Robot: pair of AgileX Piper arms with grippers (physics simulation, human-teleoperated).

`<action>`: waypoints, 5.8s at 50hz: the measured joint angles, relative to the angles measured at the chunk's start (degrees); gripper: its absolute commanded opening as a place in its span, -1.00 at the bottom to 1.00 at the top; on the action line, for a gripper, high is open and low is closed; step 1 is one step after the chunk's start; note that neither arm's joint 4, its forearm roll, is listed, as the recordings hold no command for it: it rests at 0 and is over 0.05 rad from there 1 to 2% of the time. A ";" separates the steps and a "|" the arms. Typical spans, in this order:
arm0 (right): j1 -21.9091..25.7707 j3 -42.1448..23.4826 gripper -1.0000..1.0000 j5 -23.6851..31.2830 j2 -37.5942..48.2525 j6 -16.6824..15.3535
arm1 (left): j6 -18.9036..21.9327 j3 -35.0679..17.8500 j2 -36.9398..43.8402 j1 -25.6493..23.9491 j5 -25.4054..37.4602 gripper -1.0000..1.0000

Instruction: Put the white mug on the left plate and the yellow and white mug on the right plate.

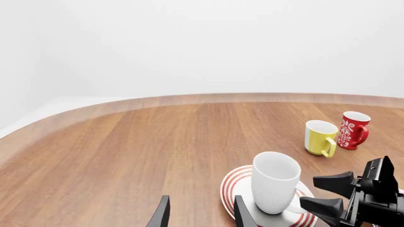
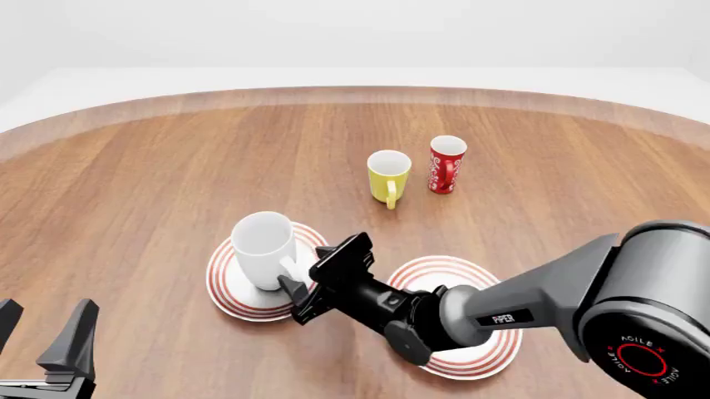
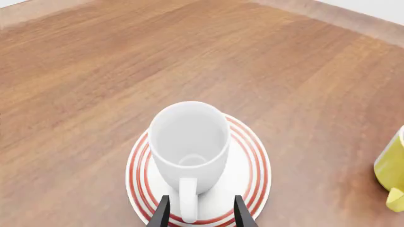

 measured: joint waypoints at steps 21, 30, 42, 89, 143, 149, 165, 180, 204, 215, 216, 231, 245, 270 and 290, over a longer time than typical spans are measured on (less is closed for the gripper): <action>-2.17 3.60 1.00 -0.83 -5.76 -0.90 | 0.00 0.00 0.00 0.00 0.00 1.00; -3.53 5.09 1.00 -1.52 -8.08 -1.26 | 0.00 0.00 0.00 0.00 0.00 1.00; -6.16 6.81 1.00 -2.76 -10.69 -1.86 | 0.00 0.00 0.00 0.00 0.00 1.00; -17.87 7.72 1.00 -6.88 -12.77 -1.47 | 0.00 0.00 0.00 0.00 0.00 1.00; -24.59 -4.74 1.00 -2.70 -2.10 3.88 | 0.00 0.00 0.00 0.00 0.00 1.00; -24.91 -5.96 1.00 -2.58 -0.61 4.08 | 0.00 0.00 0.00 0.00 0.00 1.00; -25.33 -9.30 1.00 -1.80 2.94 4.56 | 0.00 0.00 0.00 0.00 0.00 1.00; -25.67 -12.17 1.00 -1.04 5.94 5.07 | 0.00 0.00 0.00 0.00 0.00 1.00; -25.57 -15.56 1.00 0.96 9.79 5.34 | 0.00 0.00 0.00 0.00 0.00 1.00; -25.26 -17.06 1.00 2.08 11.10 5.30 | 0.00 0.00 0.00 0.00 0.00 1.00; -25.24 -17.17 1.00 2.16 11.20 5.30 | 0.00 0.00 0.00 0.00 0.00 1.00; -25.20 -19.03 1.00 3.30 13.24 5.34 | 0.00 0.00 0.00 0.00 0.00 1.00; -25.15 -20.45 -1.00 4.25 14.85 5.40 | 0.00 0.00 0.00 0.00 0.00 1.00; -24.70 -16.48 -1.00 2.12 11.83 3.83 | 0.00 0.00 0.00 0.00 0.00 1.00; -23.15 -10.40 -1.00 -0.19 6.43 2.14 | 0.00 0.00 0.00 0.00 0.00 1.00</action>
